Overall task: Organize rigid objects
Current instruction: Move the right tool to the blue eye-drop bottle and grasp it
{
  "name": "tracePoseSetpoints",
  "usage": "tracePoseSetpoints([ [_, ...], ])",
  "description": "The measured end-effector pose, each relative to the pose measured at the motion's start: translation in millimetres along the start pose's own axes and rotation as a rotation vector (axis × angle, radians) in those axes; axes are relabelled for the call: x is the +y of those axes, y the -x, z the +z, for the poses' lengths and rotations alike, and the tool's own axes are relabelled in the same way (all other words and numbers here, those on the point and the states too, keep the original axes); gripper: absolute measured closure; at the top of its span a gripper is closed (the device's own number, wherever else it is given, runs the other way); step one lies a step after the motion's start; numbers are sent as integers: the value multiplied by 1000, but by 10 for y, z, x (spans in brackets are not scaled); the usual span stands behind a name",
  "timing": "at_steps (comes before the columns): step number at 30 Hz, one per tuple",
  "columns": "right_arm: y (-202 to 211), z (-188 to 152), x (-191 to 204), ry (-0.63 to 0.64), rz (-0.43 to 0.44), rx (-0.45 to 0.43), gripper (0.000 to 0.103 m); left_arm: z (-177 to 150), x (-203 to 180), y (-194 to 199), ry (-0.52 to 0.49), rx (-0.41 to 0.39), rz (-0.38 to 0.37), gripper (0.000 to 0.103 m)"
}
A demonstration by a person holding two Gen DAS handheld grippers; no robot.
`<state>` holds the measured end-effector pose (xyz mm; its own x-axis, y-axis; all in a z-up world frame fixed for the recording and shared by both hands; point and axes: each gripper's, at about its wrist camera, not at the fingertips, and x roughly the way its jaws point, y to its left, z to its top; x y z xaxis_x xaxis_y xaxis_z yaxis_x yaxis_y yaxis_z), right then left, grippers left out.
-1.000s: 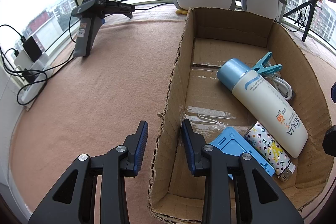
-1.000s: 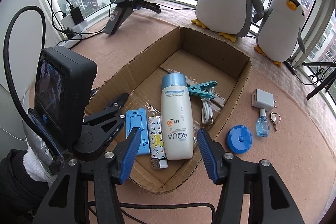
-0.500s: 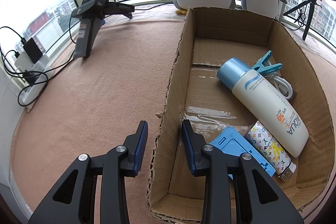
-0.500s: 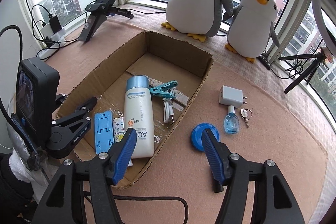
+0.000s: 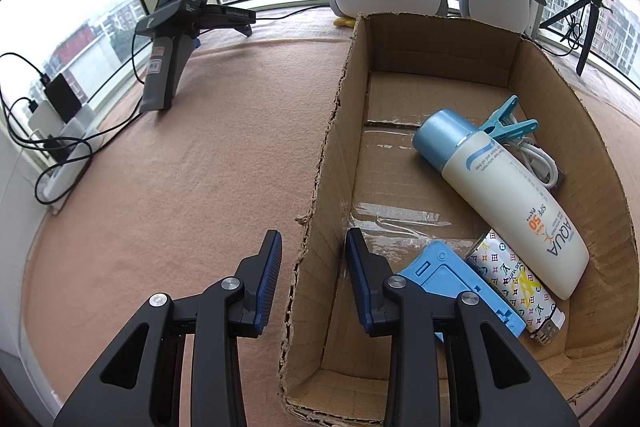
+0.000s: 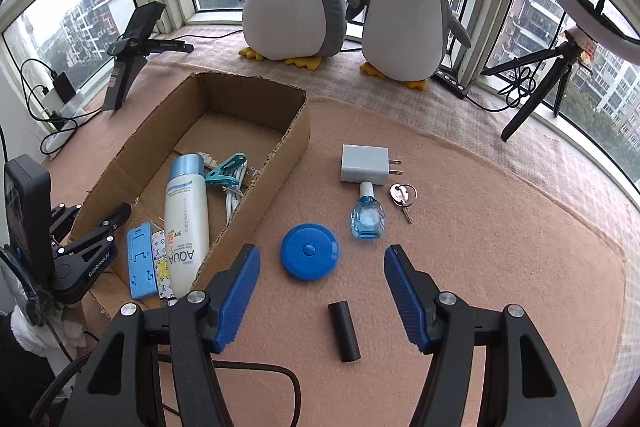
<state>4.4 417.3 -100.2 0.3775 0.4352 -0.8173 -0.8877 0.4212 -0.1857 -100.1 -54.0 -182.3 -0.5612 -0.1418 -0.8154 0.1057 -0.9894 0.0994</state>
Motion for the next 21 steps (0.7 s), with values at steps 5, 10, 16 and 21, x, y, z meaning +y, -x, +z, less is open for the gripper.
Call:
tracePoseSetpoints([
  [5, -64, 23, -369, -87, -5, 10, 43, -2, -6, 1, 1, 0, 0, 72],
  [10, -217, 47, -601, -146, 21, 42, 43, 0, -1, -1, 1, 0, 0, 72],
  [16, -442, 112, -584, -118, 21, 74, 43, -2, -8, 0, 0, 0, 1, 72],
  [21, -640, 201, -498, -89, 29, 106, 43, -3, -11, 1, 1, 0, 1, 72],
])
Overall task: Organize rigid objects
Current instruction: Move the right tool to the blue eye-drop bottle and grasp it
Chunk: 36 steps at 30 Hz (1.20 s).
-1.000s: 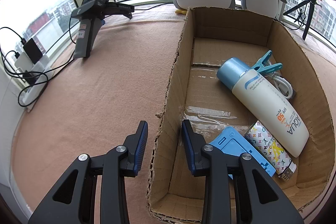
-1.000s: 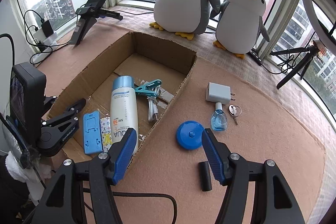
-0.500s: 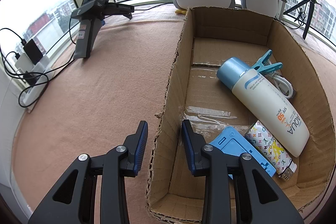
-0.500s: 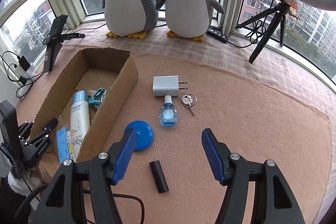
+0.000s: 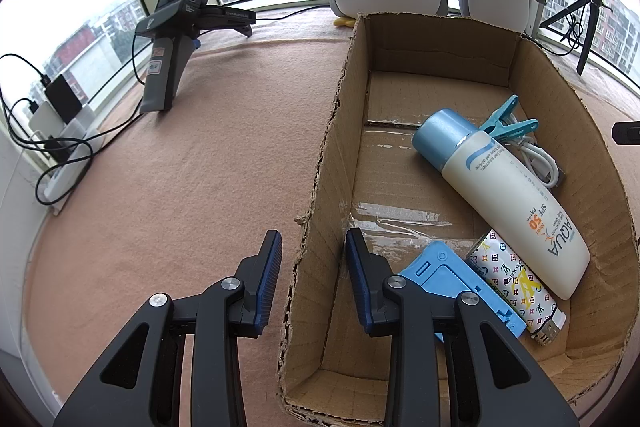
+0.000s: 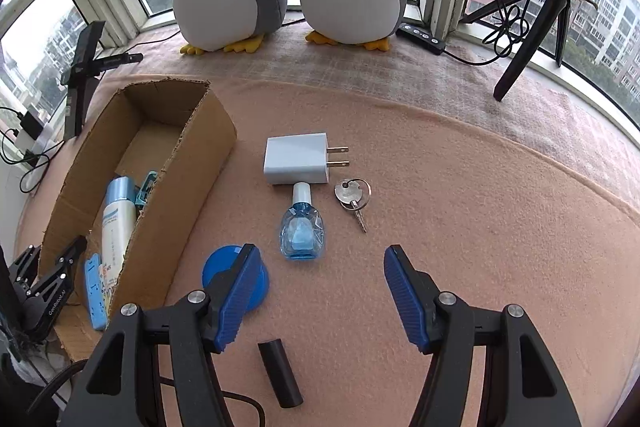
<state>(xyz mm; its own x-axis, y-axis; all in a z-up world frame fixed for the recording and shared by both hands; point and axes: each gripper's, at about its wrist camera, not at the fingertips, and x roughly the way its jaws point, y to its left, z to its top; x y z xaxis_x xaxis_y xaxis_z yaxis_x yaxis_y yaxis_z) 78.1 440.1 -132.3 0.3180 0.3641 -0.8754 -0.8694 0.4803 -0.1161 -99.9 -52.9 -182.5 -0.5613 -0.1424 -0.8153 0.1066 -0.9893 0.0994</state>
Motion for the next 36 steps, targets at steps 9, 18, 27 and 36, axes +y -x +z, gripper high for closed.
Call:
tracePoseSetpoints([
  [9, -328, 144, 85, 31, -20, 72, 54, -1, -2, 0, 0, 0, 0, 72],
  [18, -473, 161, 68, 23, -36, 117, 70, 5, 5, -5, 0, 0, 1, 72],
  [27, -455, 158, 70, 22, -49, 118, 75, 8, 7, -5, 1, -1, 1, 72],
  [36, -273, 54, 33, -16, -42, 89, 75, 14, 15, -8, 1, -1, 1, 72],
])
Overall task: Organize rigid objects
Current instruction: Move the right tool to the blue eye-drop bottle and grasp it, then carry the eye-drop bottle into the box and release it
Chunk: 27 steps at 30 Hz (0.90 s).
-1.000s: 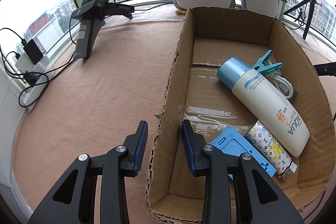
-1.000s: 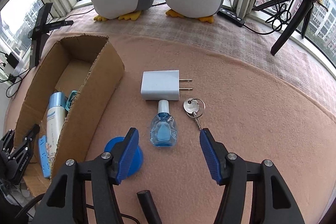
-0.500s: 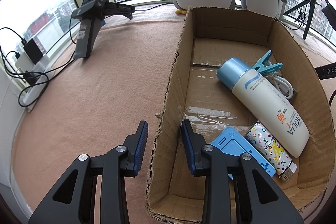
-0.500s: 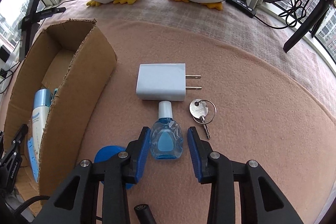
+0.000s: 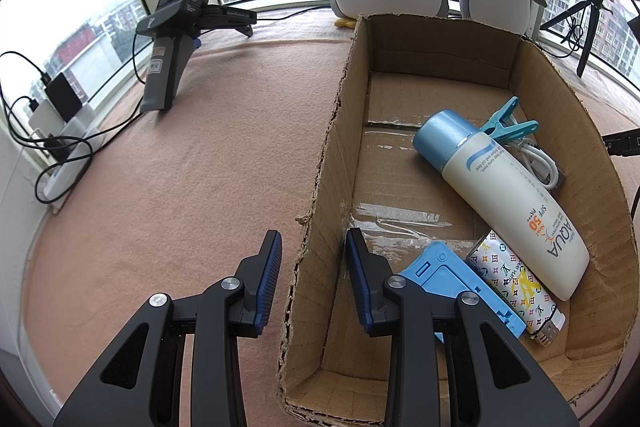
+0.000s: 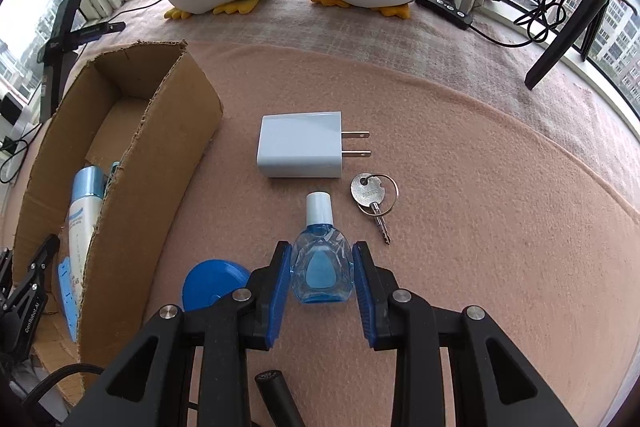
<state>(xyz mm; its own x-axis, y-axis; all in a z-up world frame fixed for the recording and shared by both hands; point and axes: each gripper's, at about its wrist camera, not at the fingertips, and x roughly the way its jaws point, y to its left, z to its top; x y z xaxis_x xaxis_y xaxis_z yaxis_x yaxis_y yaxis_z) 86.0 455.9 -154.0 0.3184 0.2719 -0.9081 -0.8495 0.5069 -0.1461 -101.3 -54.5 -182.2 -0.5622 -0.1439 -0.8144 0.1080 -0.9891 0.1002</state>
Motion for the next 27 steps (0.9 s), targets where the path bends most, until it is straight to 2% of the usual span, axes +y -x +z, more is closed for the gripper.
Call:
tracePoseSetpoints([
  [6, 309, -24, 58, 2, 9, -61, 75, -3, -5, 2, -1, 0, 0, 72],
  [14, 679, 122, 390, 50, 61, -153, 75, -3, -6, 1, 0, 0, 0, 72],
  [20, 712, 267, 690, 89, 96, -177, 75, 0, -4, 0, 1, 0, 0, 72],
  [27, 551, 403, 996, 120, 127, -170, 75, -2, -7, 1, 0, -1, 1, 72],
])
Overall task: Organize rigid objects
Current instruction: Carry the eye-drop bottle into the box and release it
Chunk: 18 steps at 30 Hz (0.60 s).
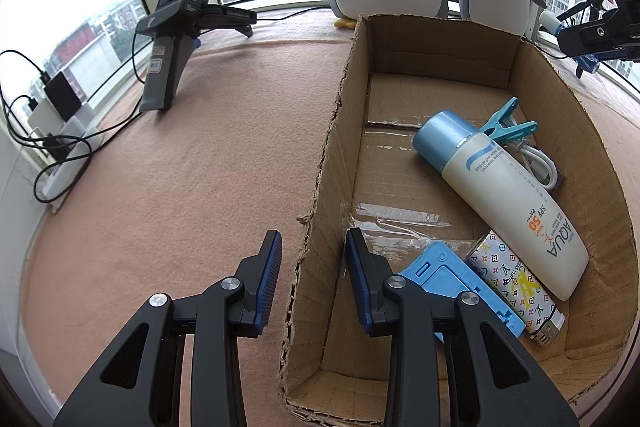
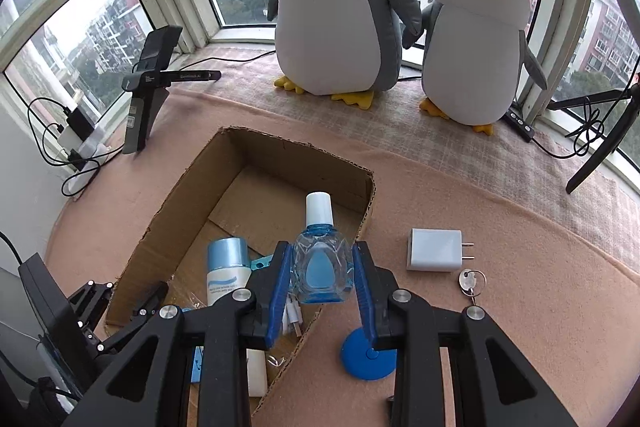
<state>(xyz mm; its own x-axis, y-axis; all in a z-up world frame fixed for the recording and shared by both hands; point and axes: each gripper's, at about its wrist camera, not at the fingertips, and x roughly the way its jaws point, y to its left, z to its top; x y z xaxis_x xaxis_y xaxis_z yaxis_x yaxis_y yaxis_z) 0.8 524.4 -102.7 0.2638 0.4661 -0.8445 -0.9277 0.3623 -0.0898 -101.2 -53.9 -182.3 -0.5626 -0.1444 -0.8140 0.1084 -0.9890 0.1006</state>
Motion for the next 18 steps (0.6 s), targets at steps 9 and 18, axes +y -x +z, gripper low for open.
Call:
tracePoseSetpoints([
  [9, -259, 38, 182, 29, -6, 34, 75, -1, -1, 0, 0, 0, 0, 72],
  [18, -288, 78, 288, 69, -26, 21, 60, -2, 0, 0, 1, 0, 0, 72],
])
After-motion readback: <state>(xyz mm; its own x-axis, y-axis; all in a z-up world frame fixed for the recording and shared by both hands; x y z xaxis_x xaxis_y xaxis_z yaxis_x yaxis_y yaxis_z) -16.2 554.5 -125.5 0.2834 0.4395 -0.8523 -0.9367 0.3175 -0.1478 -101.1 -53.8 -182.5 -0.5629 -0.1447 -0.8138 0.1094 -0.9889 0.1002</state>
